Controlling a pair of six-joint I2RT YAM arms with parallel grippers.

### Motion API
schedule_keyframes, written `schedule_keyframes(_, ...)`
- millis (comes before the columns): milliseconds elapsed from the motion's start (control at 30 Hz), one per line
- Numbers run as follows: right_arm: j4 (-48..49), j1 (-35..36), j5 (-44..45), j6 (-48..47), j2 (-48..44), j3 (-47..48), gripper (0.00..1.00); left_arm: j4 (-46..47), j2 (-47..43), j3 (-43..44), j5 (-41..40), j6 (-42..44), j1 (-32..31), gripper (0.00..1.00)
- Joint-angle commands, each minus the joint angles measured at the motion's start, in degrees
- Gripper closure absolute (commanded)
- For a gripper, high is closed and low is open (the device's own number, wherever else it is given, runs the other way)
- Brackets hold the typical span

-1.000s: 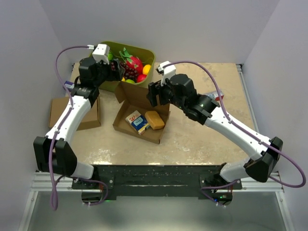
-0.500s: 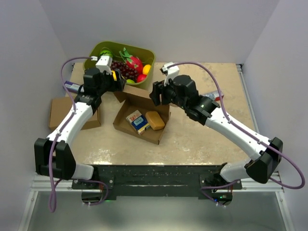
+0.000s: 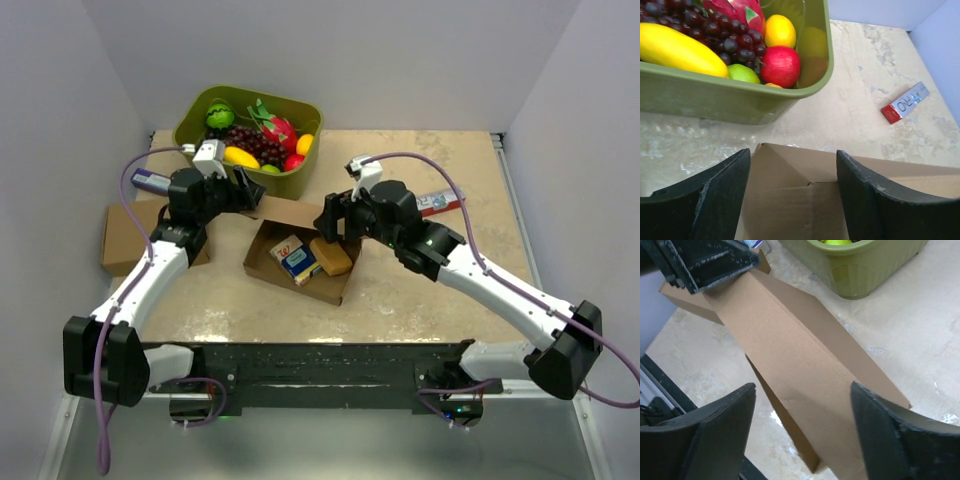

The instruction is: Fold the paper box

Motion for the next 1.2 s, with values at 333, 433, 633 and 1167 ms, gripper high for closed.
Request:
schedule_keyframes(333, -14.53, -1.51, 12.2, 0.2, -17.24, -1.37, 0.01, 2.93, -16.86, -5.05, -9.3, 2.22, -0.13, 0.09)
schedule_keyframes(433, -14.98, -1.59, 13.34, 1.08, -19.35, -6.54, 0.01, 5.65, -21.71, -10.06, -10.98, 0.73, -0.04, 0.06)
schedule_keyframes(633, -8.83, -2.21, 12.29, 0.38, -18.4, -12.79, 0.01, 6.36, -31.81, -20.51, -11.78, -1.29, -0.13, 0.04)
schedule_keyframes(1167, 11.37, -12.49, -1.94, -6.82, -14.7, -20.01, 0.03, -1.37, -51.24, -25.54, -4.67, -1.29, -0.04, 0.05)
